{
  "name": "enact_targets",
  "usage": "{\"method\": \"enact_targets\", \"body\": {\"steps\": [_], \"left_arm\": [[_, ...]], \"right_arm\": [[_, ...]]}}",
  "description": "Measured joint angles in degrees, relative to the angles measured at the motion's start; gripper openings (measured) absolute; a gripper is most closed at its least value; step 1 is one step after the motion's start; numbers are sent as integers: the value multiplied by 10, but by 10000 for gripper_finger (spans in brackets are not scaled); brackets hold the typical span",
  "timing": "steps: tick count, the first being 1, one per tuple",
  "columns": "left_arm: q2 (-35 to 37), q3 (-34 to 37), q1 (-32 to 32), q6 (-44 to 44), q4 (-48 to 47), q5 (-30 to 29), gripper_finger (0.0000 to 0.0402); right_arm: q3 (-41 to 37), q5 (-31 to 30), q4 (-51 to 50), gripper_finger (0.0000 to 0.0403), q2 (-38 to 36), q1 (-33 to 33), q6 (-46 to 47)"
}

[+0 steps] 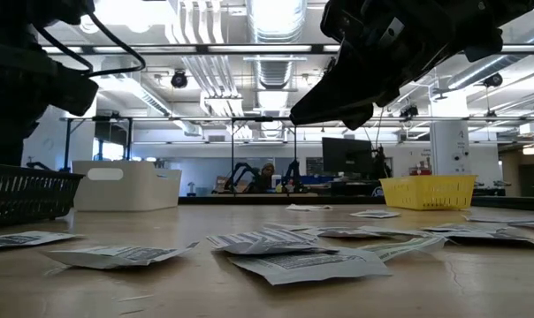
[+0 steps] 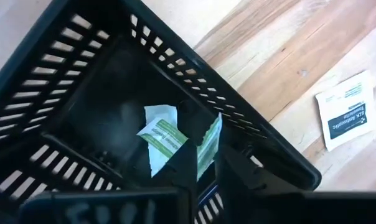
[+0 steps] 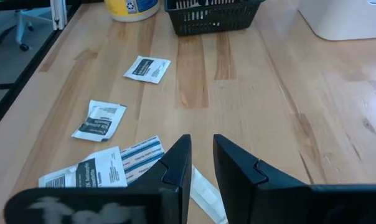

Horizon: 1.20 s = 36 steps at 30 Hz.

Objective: Pick & Place First Aid Supplies
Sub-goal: Put the green bandage pack into the black bin, then put the gray towelette pack into the white bin

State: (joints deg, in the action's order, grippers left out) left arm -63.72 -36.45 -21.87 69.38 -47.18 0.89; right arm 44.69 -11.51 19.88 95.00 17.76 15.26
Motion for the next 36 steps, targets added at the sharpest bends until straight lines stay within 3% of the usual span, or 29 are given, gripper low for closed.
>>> {"method": "enact_targets", "body": {"steps": [6,12,20,24,28,36], "left_arm": [[2,-10,7,-3,-60,31,88],[3,-40,15,-1,-138,58,94],[3,-84,16,-4,-142,56,93],[3,-109,16,-54,-135,35,92],[3,-126,16,-116,-84,6,92],[0,-128,15,-257,151,-1,92]], "right_arm": [[0,0,0,59,0,0,-10],[0,0,0,54,0,0,-22],[0,0,0,60,0,0,-22],[0,0,0,61,0,0,-24],[0,2,0,56,-2,4,-43],[0,15,0,54,-22,30,-96]]}}
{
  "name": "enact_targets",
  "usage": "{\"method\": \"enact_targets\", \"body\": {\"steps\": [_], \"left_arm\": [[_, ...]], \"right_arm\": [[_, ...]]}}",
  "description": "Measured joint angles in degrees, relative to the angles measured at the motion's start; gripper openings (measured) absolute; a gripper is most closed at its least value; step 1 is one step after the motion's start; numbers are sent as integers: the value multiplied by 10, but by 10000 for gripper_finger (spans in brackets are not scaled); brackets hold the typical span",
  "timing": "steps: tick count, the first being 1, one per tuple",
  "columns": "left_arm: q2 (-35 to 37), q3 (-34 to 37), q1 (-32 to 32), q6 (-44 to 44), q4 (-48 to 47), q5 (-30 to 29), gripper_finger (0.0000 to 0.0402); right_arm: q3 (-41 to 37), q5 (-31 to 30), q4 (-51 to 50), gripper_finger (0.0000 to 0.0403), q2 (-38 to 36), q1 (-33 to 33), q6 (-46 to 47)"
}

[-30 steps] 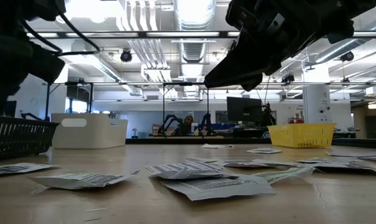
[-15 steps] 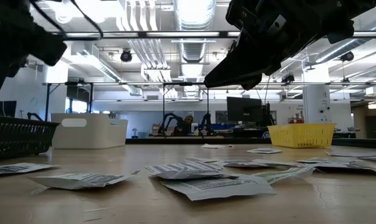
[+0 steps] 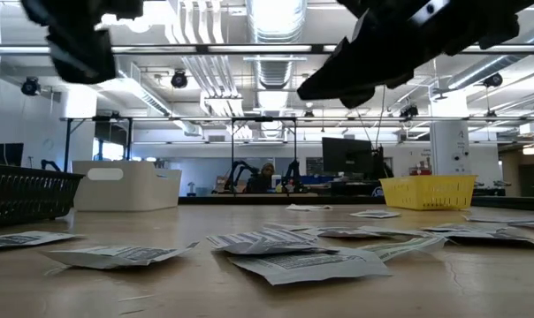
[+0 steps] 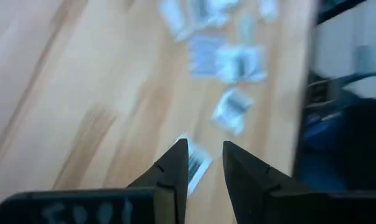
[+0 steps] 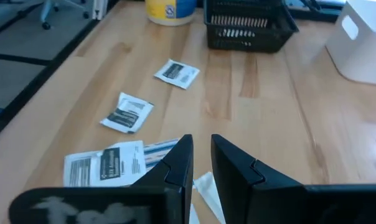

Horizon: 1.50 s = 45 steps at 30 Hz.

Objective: Pick & Place First Aid Supplies
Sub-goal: Put the gray towelette pack into the white bin

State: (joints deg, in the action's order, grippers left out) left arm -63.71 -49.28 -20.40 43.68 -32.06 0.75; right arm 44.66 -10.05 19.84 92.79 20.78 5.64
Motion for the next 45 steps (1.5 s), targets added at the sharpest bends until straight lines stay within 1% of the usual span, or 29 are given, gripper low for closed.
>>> {"method": "enact_targets", "body": {"steps": [3,6,16,20,23,25,29,32,37,39,45], "left_arm": [[-10,0,-3,-34,59,0,92],[-31,0,-6,-53,91,0,92],[-138,1,-7,-123,144,0,92],[-170,-5,-3,-164,162,-20,92],[-189,-17,0,-187,165,-45,92],[-197,-27,2,-198,170,-56,92],[-217,-38,4,-211,191,-56,92],[-231,-43,4,-220,213,-21,92],[-260,-45,0,-211,256,112,92],[-271,-45,-4,-203,265,154,92],[-301,-45,-12,-187,295,183,92]], "right_arm": [[0,-1,-11,53,-12,8,-2],[0,-3,-38,52,-24,15,-1],[0,-5,-135,48,-42,21,-1],[0,-11,-180,47,-57,21,3],[0,-38,-220,47,-78,22,19],[0,-44,-240,46,-94,21,38],[0,-49,-271,43,-128,26,69],[0,-49,-274,43,-146,34,73],[0,-48,-272,43,-156,45,73],[0,-49,-273,43,-156,45,73],[0,-51,-271,43,-142,45,69]]}}
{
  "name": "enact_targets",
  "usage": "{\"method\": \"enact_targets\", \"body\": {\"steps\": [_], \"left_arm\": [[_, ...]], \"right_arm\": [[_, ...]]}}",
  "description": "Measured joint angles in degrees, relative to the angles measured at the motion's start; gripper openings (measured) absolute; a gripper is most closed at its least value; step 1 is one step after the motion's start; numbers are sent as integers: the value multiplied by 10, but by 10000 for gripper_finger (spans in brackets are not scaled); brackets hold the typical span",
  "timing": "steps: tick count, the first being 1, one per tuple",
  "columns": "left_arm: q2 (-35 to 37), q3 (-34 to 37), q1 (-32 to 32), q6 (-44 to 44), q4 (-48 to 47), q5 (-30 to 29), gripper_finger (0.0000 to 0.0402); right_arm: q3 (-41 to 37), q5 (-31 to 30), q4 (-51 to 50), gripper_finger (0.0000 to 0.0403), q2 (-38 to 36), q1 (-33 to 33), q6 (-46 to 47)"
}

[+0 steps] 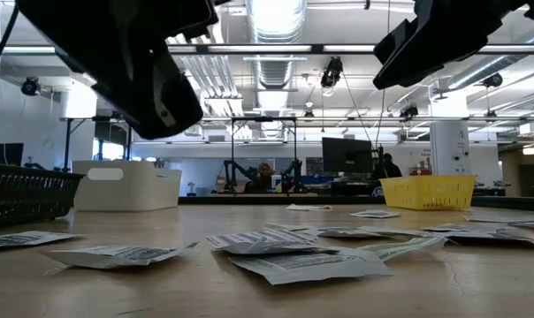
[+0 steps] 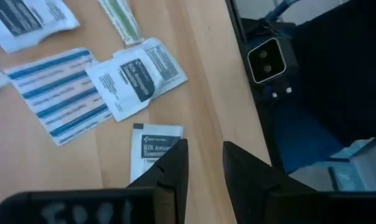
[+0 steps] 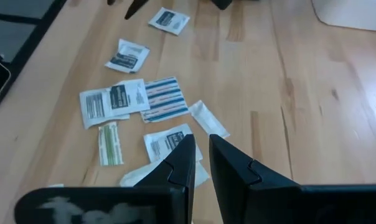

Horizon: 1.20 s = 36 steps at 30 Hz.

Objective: Pick & Place First Aid Supplies
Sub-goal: Put the gray towelette pack into the white bin

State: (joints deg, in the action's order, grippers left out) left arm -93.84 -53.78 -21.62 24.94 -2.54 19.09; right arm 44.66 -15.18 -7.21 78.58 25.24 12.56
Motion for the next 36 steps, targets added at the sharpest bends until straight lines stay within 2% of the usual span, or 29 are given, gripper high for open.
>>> {"method": "enact_targets", "body": {"steps": [7,16,25,36], "left_arm": [[-50,0,-1,7,49,33,92],[-98,1,2,22,43,54,92],[-108,1,15,27,24,54,92],[-105,-2,48,78,-47,-32,92]], "right_arm": [[0,0,4,43,22,0,-1],[0,-9,5,43,37,0,-2],[0,-30,5,43,37,0,-10],[0,-30,6,43,37,0,-10]]}}
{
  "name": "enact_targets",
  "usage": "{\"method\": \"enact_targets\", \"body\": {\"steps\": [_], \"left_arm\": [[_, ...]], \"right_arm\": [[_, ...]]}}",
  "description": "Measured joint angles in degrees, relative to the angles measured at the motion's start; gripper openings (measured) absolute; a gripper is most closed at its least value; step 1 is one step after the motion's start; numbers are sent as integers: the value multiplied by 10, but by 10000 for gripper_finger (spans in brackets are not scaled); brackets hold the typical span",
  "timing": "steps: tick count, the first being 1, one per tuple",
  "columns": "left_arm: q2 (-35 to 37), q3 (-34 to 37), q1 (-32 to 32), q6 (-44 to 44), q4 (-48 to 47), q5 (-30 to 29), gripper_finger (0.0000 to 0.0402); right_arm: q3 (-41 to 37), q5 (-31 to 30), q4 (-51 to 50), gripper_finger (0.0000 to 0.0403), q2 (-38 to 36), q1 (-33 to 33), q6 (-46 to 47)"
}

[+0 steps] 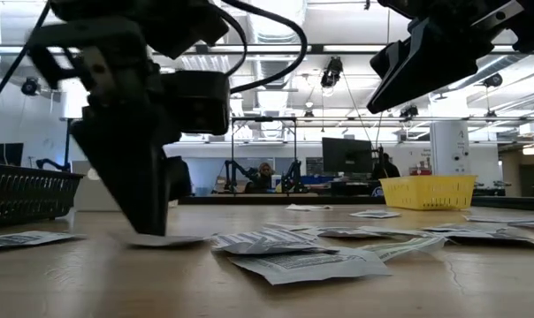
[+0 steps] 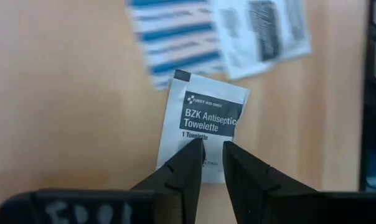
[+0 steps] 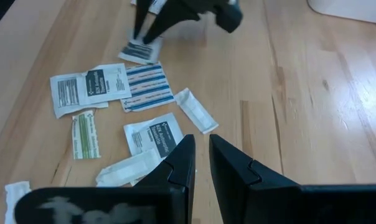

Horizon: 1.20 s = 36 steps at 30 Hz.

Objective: Pick & Place First Aid Supplies
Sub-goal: Put the gray towelette pack into the white bin

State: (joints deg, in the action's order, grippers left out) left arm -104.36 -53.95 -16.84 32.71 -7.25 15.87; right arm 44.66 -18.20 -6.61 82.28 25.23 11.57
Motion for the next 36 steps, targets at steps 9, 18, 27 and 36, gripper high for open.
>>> {"method": "enact_targets", "body": {"steps": [9,18,27,36], "left_arm": [[-1,1,34,16,-13,-48,92],[-2,1,76,25,-8,-98,92],[-3,3,108,7,38,-100,92],[-4,3,115,30,71,-115,92]], "right_arm": [[0,0,0,43,0,0,0],[0,0,0,43,0,0,0],[0,0,3,43,3,-1,-56],[1,-10,75,43,72,-4,-206]]}}
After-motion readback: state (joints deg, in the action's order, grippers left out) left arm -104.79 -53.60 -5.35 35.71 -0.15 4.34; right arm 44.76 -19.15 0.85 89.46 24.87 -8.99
